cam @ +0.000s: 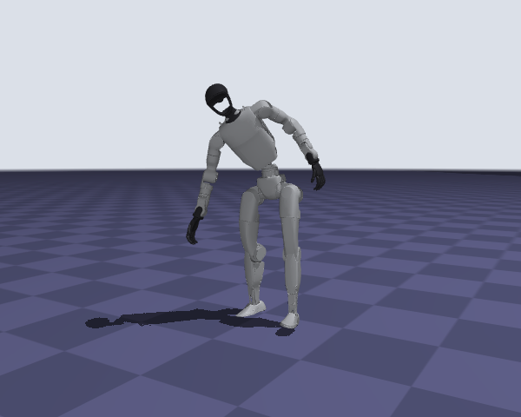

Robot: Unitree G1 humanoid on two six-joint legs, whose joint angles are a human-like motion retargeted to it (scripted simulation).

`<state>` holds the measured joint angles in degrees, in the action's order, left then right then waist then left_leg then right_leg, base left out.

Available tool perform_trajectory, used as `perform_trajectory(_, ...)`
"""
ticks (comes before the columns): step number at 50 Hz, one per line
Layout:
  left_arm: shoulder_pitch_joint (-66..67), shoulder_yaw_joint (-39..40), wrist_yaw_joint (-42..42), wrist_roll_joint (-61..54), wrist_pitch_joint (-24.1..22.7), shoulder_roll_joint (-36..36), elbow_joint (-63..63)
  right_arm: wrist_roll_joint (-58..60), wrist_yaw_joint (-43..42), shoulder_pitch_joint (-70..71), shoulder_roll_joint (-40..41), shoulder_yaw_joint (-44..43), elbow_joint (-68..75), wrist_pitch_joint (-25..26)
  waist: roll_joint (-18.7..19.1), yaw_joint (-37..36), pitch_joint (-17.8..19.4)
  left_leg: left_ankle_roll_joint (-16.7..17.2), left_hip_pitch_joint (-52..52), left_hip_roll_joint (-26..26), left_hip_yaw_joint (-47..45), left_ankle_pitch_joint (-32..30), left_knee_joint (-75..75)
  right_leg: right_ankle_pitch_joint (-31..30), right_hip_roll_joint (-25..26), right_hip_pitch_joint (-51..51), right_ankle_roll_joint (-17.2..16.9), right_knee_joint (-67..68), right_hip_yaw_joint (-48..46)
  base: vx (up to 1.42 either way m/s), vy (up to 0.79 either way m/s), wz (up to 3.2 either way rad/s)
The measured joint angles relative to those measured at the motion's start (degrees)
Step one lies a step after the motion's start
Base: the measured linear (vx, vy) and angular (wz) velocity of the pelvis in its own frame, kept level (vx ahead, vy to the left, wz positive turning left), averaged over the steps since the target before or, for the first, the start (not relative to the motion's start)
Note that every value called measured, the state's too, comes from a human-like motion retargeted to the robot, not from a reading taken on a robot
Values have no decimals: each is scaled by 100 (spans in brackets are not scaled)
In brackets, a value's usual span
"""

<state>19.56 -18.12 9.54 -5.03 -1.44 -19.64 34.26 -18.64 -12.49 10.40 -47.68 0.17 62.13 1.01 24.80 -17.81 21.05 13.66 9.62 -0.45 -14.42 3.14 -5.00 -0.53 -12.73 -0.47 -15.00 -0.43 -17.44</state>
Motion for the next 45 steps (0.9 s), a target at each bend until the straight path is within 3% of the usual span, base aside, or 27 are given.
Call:
perform_trajectory(7, 19, 187, -157, -19, 78, -40, 163, -100, -1, -78, 446, -45, -4, -37, -434, -228, -22, -108, -115, 253, -26, -438, 0, 535, 322, 236, 105, 459, 430, 42, 7, -59)
perform_trajectory(10, -361, 100, -384, 46, 77, -106, 533, -203, 63, 29, 692, 121, -68, -67, -660, -62, 84, -111, -381, 425, -108, -308, 0, 572, 426, 171, 349, 918, 575, 37, 9, -42)
perform_trajectory(13, -927, 56, -573, 297, 98, -197, 938, -244, 206, 83, 823, 220, -218, -107, -627, 282, 260, -12, -657, 647, -66, -137, 0, 615, 616, -214, 800, 1917, 669, 33, 10, 4)
perform_trajectory(16, -1306, 173, -830, 334, 130, -355, 915, -184, 259, -2, 836, 215, -388, -133, -488, 598, 314, 52, -769, 822, 54, -63, 0, 816, 772, -760, 921, 2509, 610, 29, 7, 32)
perform_trajectory(20, -1753, 526, -1233, -324, 43, -550, 367, -133, 164, 108, 716, 245, -399, -91, -386, 878, 423, 42, -802, 811, 130, 42, 0, 554, 666, -1251, 835, 1846, 216, 28, 2, 21)
perform_trajectory(25, -2031, 783, -1296, -1303, -245, -801, -355, -112, 152, 265, 684, 285, -65, 32, -513, 1098, 615, 2, -1132, 418, 183, 334, 16, -759, 406, -1408, 157, 115, 296, 37, -6, 22)
perform_trajectory(27, -2041, 768, -1254, -1451, -310, -918, -504, -94, 157, 166, 736, 219, 1, 54, -484, 1090, 589, 86, -1284, 423, 211, 446, 9, -812, 445, -1451, 0, -264, 233, 43, -23, 22)
perform_trajectory(33, -1912, 611, -1114, -1164, -289, -947, -594, -103, 1, -200, 628, -67, 94, 49, -161, 1038, 326, 77, -1547, 295, 538, 700, 181, -1242, 179, -1220, 0, -425, -232, 51, -17, 48)
perform_trajectory(38, -1110, 609, -883, -756, -174, -504, -508, 24, -121, -115, 268, -71, 209, 93, 198, 1010, 198, -8, -1574, 176, 710, 450, 567, -902, 55, -846, 0, -360, -224, 49, -11, 7)
perform_trajectory(45, -348, 62, -232, 150, -146, -410, 45, 82, -79, 190, 67, 126, 40, 15, 163, 524, 127, 12, -1113, 21, 916, 252, 199, -586, 102, -619, 0, -294, 95, 40, -12, -46)
